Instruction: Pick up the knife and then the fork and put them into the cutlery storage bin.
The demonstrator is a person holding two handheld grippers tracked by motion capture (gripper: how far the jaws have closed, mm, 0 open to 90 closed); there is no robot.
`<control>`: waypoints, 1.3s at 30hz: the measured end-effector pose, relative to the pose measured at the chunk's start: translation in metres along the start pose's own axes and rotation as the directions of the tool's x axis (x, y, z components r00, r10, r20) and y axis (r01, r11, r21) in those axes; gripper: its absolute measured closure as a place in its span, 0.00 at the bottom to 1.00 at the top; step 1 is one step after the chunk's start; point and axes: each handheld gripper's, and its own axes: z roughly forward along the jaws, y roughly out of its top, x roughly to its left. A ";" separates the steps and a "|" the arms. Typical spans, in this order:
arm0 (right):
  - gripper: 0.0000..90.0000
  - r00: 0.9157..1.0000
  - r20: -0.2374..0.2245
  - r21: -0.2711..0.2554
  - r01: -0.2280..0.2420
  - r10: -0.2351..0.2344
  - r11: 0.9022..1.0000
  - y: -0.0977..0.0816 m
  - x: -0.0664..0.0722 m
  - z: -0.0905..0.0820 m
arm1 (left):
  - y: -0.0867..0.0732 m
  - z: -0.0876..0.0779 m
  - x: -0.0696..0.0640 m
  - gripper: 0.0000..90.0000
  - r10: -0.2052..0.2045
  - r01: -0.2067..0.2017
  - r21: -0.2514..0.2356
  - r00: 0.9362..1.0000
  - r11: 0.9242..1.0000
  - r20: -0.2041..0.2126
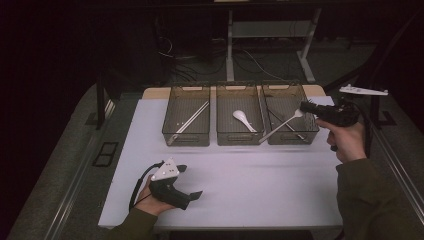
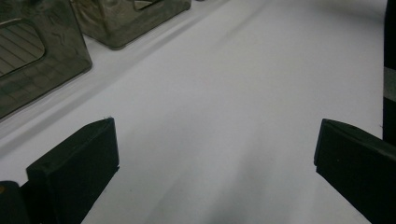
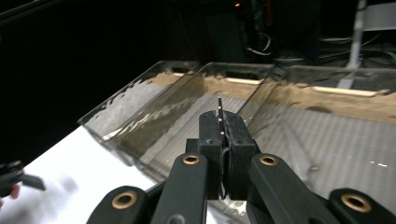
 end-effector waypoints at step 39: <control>0.97 0.980 0.189 0.195 -0.101 0.064 0.976 -0.008 -0.073 0.046 | 0.000 0.004 -0.002 0.00 0.008 -0.009 0.008 0.999 1.000 0.048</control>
